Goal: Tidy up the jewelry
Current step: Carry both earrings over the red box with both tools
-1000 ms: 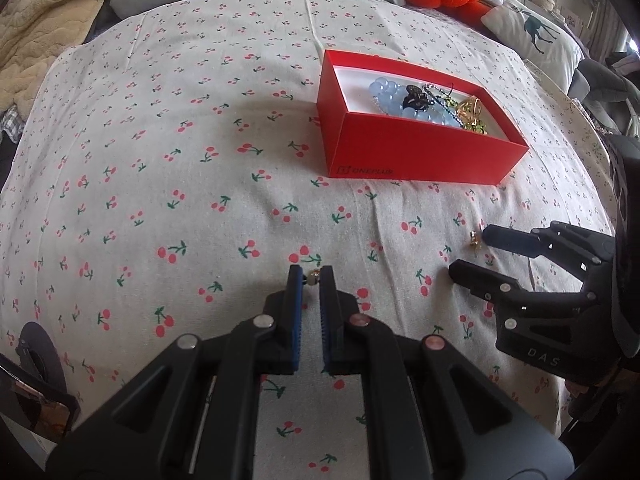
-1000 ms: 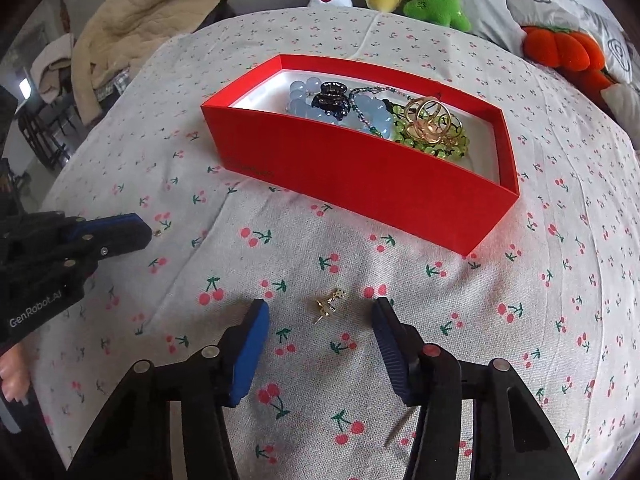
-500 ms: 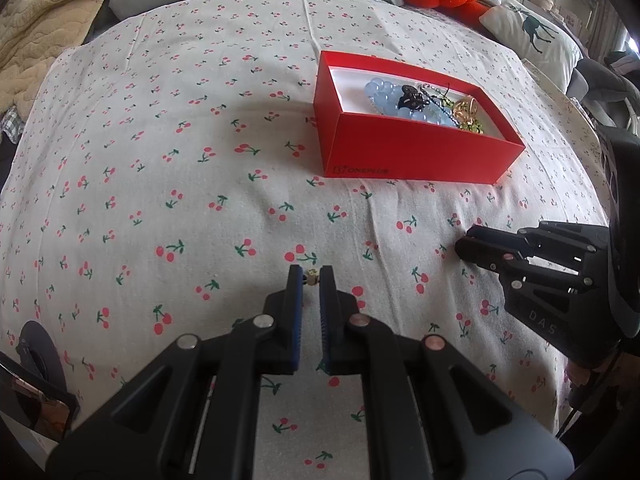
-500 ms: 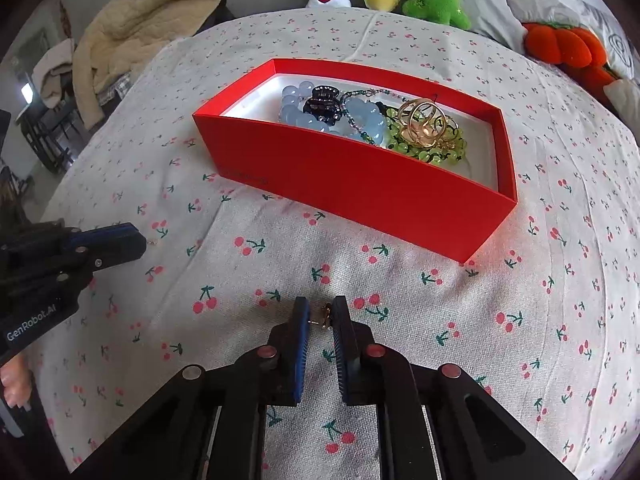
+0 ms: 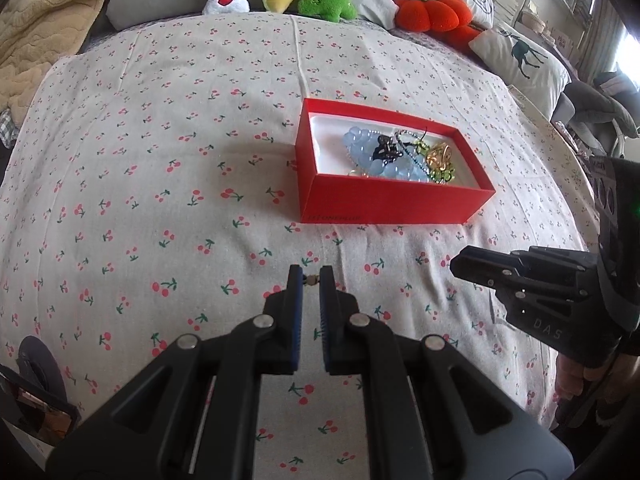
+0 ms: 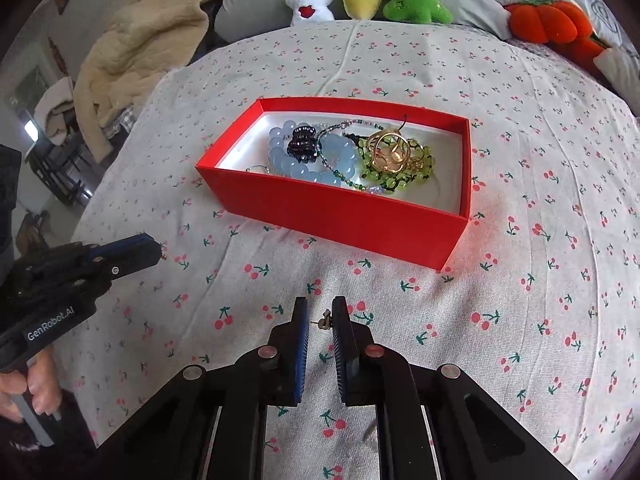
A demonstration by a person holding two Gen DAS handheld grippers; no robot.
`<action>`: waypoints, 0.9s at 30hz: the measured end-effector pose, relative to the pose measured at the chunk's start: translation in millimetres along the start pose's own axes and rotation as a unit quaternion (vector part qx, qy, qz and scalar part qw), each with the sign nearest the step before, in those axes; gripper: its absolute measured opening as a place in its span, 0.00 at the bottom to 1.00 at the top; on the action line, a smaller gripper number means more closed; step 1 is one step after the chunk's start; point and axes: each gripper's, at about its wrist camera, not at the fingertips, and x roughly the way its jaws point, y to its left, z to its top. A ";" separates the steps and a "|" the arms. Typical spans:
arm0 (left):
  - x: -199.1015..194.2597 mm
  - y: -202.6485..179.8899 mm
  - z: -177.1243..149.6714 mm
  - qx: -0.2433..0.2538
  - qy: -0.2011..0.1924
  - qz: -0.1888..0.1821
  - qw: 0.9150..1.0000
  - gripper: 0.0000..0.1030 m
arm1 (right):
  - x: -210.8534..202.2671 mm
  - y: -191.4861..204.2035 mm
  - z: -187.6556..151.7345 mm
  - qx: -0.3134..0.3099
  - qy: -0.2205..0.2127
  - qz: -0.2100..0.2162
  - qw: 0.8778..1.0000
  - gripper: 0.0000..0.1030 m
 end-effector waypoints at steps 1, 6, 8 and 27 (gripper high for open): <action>-1.0 -1.7 3.5 -0.001 -0.004 -0.004 1.000 0.09 | -4.1 -0.9 2.0 0.003 -0.005 0.001 1.000 0.11; -3.0 -11.3 21.9 -0.004 -0.024 -0.022 0.999 0.09 | -22.8 -7.6 13.9 0.023 -0.031 0.006 0.999 0.11; -2.0 -15.3 29.1 -0.005 -0.030 -0.026 0.999 0.09 | -29.0 -11.6 19.0 0.033 -0.041 0.006 0.999 0.11; 45.9 -32.2 66.3 -0.022 -0.043 -0.008 0.999 0.09 | -17.1 -51.9 58.2 0.075 -0.059 0.011 0.995 0.11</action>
